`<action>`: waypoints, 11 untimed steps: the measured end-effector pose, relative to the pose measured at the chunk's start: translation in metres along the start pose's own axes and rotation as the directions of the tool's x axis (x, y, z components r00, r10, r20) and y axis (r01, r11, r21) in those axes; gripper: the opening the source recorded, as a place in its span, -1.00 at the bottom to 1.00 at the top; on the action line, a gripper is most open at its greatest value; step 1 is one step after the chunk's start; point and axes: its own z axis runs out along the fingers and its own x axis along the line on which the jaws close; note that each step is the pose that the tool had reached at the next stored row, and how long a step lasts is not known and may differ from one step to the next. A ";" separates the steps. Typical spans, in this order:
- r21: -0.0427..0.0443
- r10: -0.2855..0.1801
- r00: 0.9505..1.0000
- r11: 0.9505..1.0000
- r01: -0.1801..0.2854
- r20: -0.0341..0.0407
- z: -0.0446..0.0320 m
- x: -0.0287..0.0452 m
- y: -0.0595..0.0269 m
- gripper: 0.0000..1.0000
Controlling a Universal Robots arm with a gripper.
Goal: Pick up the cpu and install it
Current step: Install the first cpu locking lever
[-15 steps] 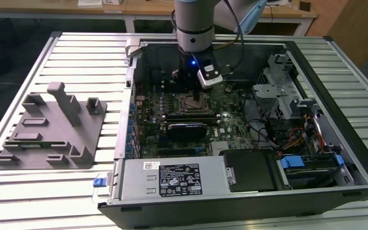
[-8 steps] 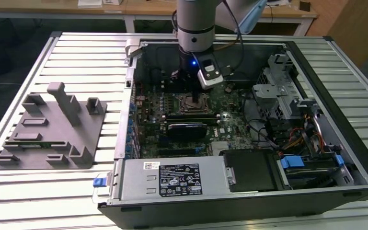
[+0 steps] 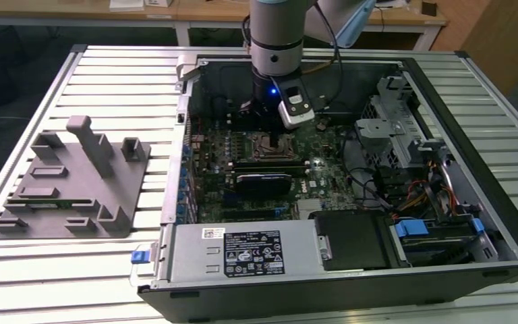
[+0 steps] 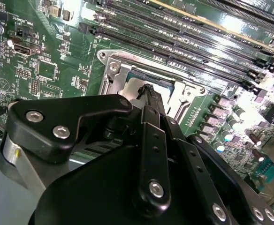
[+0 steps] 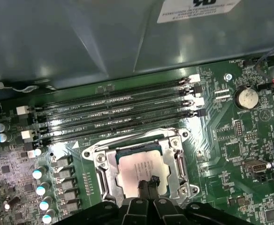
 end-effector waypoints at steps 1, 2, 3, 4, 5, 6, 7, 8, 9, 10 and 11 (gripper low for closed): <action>0.000 0.000 1.000 1.000 0.000 0.000 0.0000 0.0000 0.0000 -0.79; 0.000 0.000 1.000 1.000 0.000 0.000 -0.0001 0.0000 0.0000 -0.79; 0.000 0.000 1.000 1.000 0.000 0.000 -0.0007 0.0000 -0.0001 -0.79; -0.002 -0.001 1.000 1.000 0.001 -0.001 -0.0015 -0.0001 -0.0001 -0.79; -0.004 -0.001 1.000 1.000 0.001 -0.001 -0.0025 -0.0002 -0.0001 -0.79; -0.007 -0.002 1.000 1.000 0.002 -0.001 -0.0035 -0.0003 -0.0001 -0.79; -0.011 -0.002 1.000 1.000 0.002 -0.002 -0.0043 -0.0003 -0.0001 -0.79; -0.016 -0.003 1.000 1.000 0.003 -0.003 -0.0049 -0.0004 -0.0002 -0.79; -0.021 -0.003 1.000 1.000 0.003 -0.004 -0.0056 -0.0004 -0.0002 -0.79; -0.024 -0.004 1.000 1.000 0.004 -0.005 -0.0066 -0.0005 -0.0002 -0.79; -0.027 -0.004 1.000 1.000 0.004 -0.006 -0.0077 -0.0005 -0.0002 -0.79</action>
